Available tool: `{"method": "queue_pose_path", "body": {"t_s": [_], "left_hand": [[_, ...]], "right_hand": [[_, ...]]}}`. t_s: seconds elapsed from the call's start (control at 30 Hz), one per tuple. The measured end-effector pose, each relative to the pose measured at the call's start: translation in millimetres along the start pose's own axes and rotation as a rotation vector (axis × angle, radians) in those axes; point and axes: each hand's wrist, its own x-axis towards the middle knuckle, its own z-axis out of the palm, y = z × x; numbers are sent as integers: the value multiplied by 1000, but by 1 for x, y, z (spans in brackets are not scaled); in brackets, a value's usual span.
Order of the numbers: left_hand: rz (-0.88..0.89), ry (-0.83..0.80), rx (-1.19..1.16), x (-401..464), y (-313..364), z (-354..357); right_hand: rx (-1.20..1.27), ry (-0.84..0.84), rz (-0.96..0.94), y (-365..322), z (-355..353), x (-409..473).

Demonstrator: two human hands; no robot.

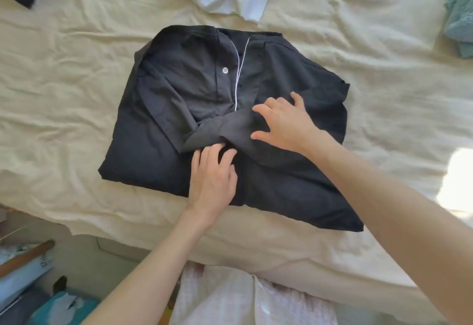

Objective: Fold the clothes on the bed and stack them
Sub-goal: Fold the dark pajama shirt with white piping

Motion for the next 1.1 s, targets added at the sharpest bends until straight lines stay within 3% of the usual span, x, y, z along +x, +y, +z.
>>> {"method": "queue_pose_path", "body": {"t_s": [0.2,0.37,0.53,0.7,0.8,0.9,1.03,1.1], "left_hand": [[-6,-4,130,17,-34,-3],[79,12,138,46,-39,-10],[69,54,153,84,-45,-22],[25,163,145,111,-58,-31],[-23,193,112,127,-75,-36],[-95,67,93,143,-97,-39],[-151,-174,175,156,-106,-43],[-132,-153,262,163,-103,-45]], "right_hand": [[-80,97,-3,-7,11,10],[-121,56,34,-6,-5,35],[191,551,491,25,-49,38],[319,629,752,32,-51,33],[183,652,492,14,-35,25],[51,496,224,0,-19,32],[-54,204,166,5,-2,53],[-89,134,187,17,4,58]]}}
